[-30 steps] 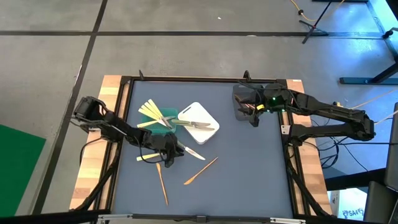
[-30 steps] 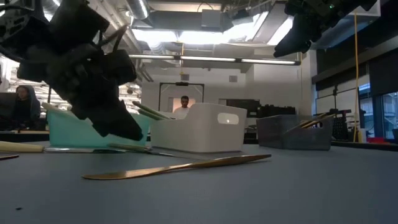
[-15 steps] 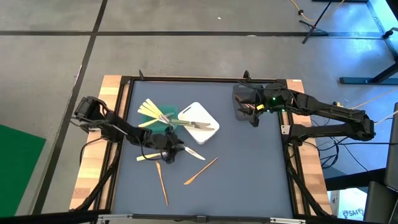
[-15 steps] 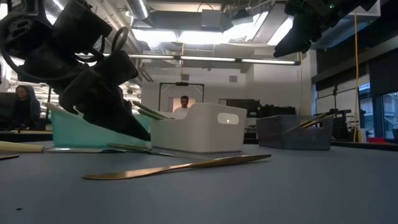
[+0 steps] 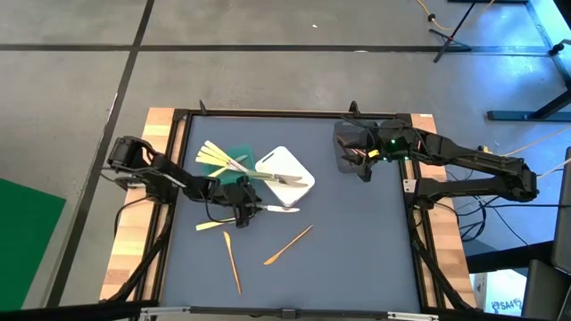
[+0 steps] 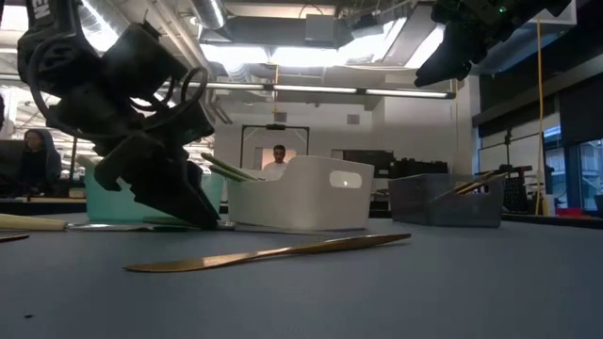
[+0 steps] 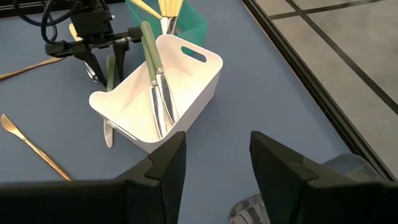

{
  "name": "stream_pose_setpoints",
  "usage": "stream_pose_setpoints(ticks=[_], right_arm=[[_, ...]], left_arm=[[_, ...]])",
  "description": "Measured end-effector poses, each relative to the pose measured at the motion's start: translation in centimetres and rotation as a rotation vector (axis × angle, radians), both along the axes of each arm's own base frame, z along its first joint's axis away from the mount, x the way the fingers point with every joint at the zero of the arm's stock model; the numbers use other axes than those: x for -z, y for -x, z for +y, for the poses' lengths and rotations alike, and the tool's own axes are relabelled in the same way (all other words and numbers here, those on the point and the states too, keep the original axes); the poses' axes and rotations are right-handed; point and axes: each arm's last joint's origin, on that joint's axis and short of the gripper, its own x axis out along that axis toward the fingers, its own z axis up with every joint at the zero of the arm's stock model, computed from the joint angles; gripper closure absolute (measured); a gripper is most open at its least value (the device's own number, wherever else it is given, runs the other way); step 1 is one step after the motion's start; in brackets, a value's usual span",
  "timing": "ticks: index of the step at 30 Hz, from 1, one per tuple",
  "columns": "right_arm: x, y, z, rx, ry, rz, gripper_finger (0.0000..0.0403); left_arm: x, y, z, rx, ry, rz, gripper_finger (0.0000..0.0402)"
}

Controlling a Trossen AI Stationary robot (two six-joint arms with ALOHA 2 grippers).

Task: Sort silverware by color (type)
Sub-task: Put the green table knife into the white bin

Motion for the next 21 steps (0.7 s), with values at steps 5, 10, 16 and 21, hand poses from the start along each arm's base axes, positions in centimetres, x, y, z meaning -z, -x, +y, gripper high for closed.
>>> stream_pose_setpoints(ticks=[5,10,16,21], right_arm=[[0.0,0.0,0.0,0.0,0.0,0.0,0.0236],[0.0,0.0,0.0,0.0,0.0,0.0,0.0236],[0.0,0.0,0.0,0.0,0.0,0.0,0.0236],[0.0,0.0,0.0,0.0,0.0,0.0,0.0236]], left_arm=[[0.2,0.2,0.2,0.039,-0.018,0.043,0.0256],[0.3,0.2,0.1,0.043,-0.022,0.047,0.0256],[0.6,0.7,0.1,0.043,-0.023,0.061,0.0256],[0.9,1.3,0.2,0.043,-0.021,0.037,0.0256]])
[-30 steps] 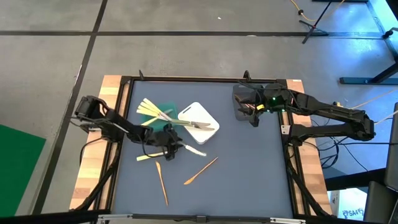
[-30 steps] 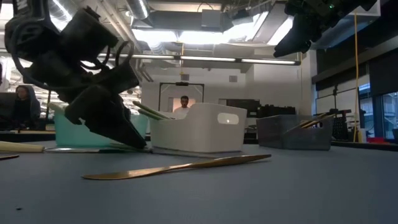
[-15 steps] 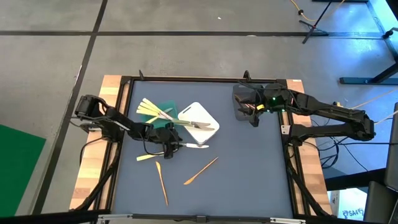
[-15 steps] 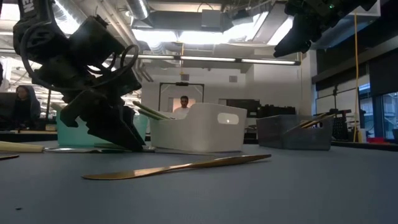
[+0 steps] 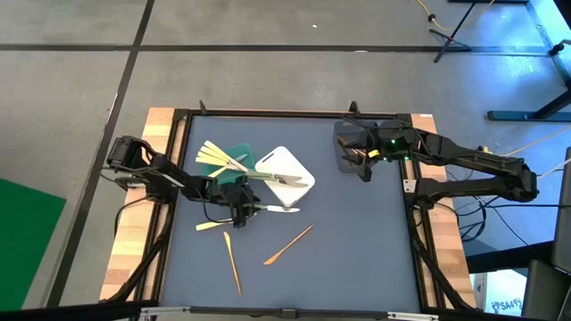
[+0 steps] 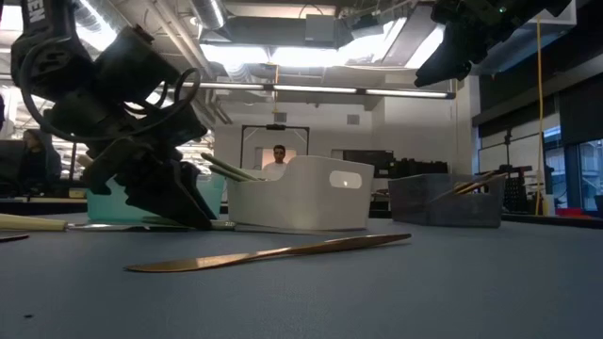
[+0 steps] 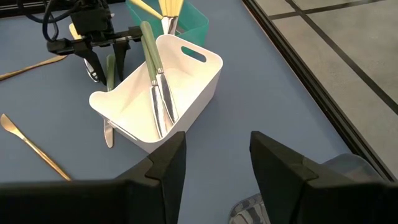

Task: Sort silverware by color (type)
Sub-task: Put the green table knife into the white bin

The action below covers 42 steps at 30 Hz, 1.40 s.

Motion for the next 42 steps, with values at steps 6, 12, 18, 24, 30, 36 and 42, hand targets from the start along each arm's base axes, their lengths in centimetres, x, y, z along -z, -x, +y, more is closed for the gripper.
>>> stream_pose_setpoints(ticks=[6,12,18,24,30,36,42], right_arm=[[0.0,0.0,0.0,0.0,0.0,0.0,0.0236],[0.0,0.0,0.0,0.0,0.0,0.0,0.0236],[0.0,0.0,0.0,0.0,0.0,0.0,0.0236],[0.0,0.0,0.0,0.0,0.0,0.001,0.0236],[0.0,0.0,0.0,0.0,0.0,0.001,0.0236],[0.0,0.0,0.0,0.0,-0.001,0.001,0.0236],[0.0,0.0,0.0,0.0,0.0,0.001,0.0236]], left_arm=[[0.1,0.1,0.0,-0.006,-0.006,-0.002,0.0256],[0.2,0.2,0.0,-0.011,-0.006,0.012,0.0256],[0.1,0.2,0.0,-0.031,0.013,0.005,0.0257],[-0.7,0.3,0.1,-0.046,0.036,-0.036,0.0257],[-2.0,0.4,0.1,-0.048,0.046,-0.086,0.0257],[-2.3,2.9,0.4,-0.112,0.082,-0.184,0.0257],[-2.1,6.0,0.1,-0.095,0.152,-0.372,0.0257]])
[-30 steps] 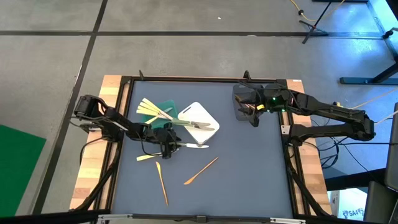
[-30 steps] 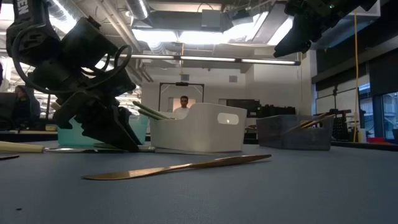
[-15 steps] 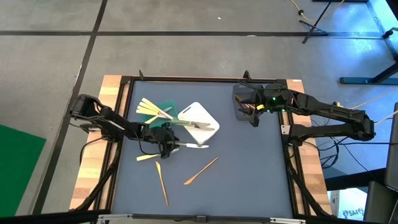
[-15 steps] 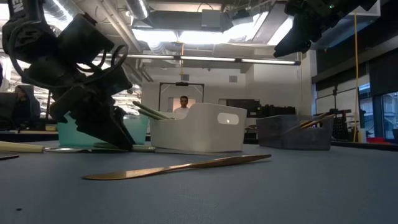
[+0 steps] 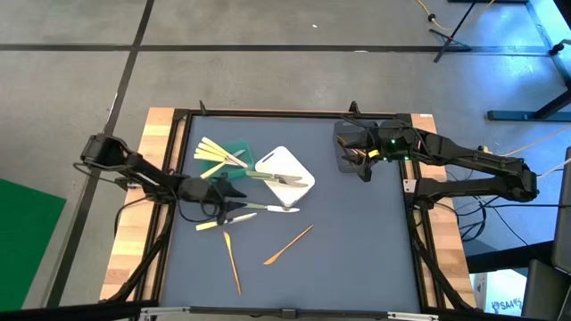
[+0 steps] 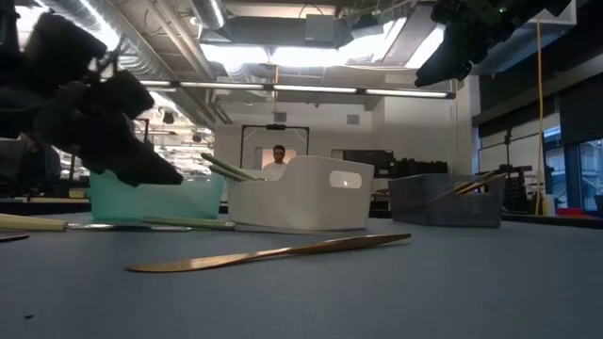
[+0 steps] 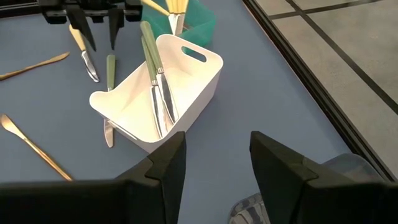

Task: Sort silverware by color (type)
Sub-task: Put the green table knife into the white bin

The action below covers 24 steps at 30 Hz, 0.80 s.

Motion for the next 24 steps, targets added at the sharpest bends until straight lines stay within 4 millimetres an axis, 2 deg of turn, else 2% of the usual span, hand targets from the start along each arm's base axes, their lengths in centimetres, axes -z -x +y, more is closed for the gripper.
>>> stream_pose_setpoints(ticks=[8,15,24], right_arm=[[0.0,0.0,0.0,0.0,0.001,-0.002,0.0236],[0.0,0.0,0.0,0.0,0.001,-0.002,0.0236],[0.0,0.0,0.0,0.0,0.001,-0.002,0.0236]], left_arm=[[0.3,0.4,-0.2,-0.034,-0.121,0.015,0.0257],[0.5,0.4,-0.3,-0.024,-0.116,0.027,0.0257],[0.2,-1.7,-1.0,0.013,-0.146,0.033,0.0257]])
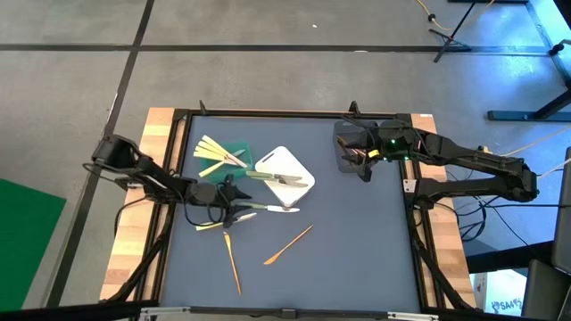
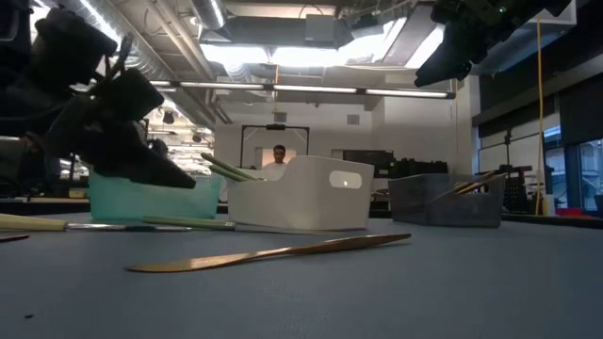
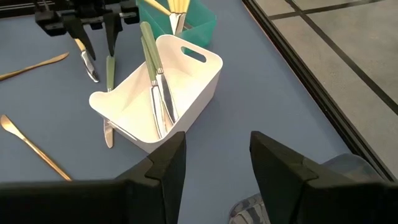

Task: Sort silverware by color (type)
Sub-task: Put the green table knife into the white bin

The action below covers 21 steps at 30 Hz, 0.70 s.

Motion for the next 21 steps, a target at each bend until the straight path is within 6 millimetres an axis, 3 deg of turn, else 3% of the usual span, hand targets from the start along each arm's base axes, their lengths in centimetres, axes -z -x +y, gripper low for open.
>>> stream_pose_setpoints(ticks=[8,21], right_arm=[[0.0,0.0,0.0,0.0,0.0,0.0,0.0236],[0.0,0.0,0.0,0.0,0.0,0.0,0.0236]], left_arm=[[2.3,-0.2,0.0,-0.029,0.031,0.126,0.0257],[3.6,-0.1,0.0,-0.039,0.016,0.183,0.0256]])
